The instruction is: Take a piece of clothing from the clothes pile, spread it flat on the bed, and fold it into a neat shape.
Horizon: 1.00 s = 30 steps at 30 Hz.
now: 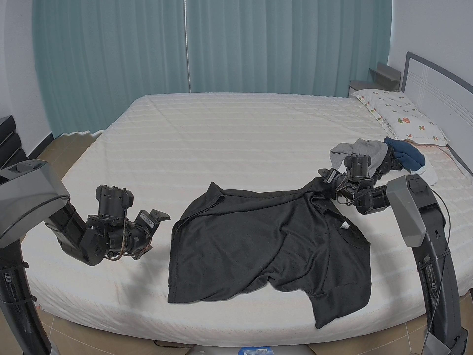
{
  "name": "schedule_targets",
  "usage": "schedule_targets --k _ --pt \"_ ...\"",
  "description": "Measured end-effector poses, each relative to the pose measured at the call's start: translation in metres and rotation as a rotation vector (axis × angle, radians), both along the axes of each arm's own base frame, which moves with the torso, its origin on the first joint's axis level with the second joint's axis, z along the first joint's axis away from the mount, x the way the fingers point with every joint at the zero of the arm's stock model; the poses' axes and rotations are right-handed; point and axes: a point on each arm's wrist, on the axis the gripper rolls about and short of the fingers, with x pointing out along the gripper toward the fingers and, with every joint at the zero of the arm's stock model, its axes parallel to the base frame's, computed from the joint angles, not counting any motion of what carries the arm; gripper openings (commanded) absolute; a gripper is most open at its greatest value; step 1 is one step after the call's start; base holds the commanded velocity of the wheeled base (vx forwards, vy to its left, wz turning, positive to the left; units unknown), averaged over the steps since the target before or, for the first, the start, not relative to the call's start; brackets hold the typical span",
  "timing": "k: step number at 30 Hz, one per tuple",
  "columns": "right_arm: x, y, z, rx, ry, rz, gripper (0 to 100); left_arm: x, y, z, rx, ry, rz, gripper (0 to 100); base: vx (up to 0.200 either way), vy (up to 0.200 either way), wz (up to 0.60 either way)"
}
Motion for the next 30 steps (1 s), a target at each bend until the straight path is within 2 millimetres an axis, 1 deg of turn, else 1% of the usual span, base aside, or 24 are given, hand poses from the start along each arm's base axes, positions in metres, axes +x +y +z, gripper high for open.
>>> schedule_targets --k 5,9,14,16,19,22,25,30 --pt "-0.014 -0.007 0.01 -0.011 0.041 0.005 100 -0.001 0.0 -0.001 -0.009 0.006 -0.012 100 0.0 0.0 0.0" --pt "-0.029 -0.012 0.018 -0.031 0.066 0.036 100 -0.002 0.0 -0.001 -0.013 0.009 -0.018 100 0.0 0.0 0.0" --pt "-0.05 -0.016 0.024 -0.105 0.105 0.118 100 -0.003 -0.001 -0.001 -0.014 0.01 -0.023 100 0.0 0.0 0.0" --pt "-0.058 -0.016 0.025 -0.171 0.116 0.16 100 -0.003 -0.001 -0.001 -0.015 0.01 -0.023 100 0.0 0.0 0.0" --pt "-0.069 -0.01 0.023 -0.254 0.138 0.22 100 -0.004 -0.003 -0.001 -0.015 0.013 -0.028 100 0.0 0.0 0.0" --pt "-0.077 0.003 0.022 -0.284 0.152 0.265 100 -0.005 -0.005 -0.001 -0.016 0.014 -0.034 100 0.0 0.0 0.0" --pt "-0.081 0.012 0.021 -0.297 0.155 0.291 100 -0.006 -0.006 -0.001 -0.017 0.016 -0.038 100 0.0 0.0 0.0" --pt "-0.082 0.016 0.015 -0.354 0.161 0.322 100 -0.007 -0.008 -0.001 -0.017 0.018 -0.046 100 0.0 0.0 0.0"
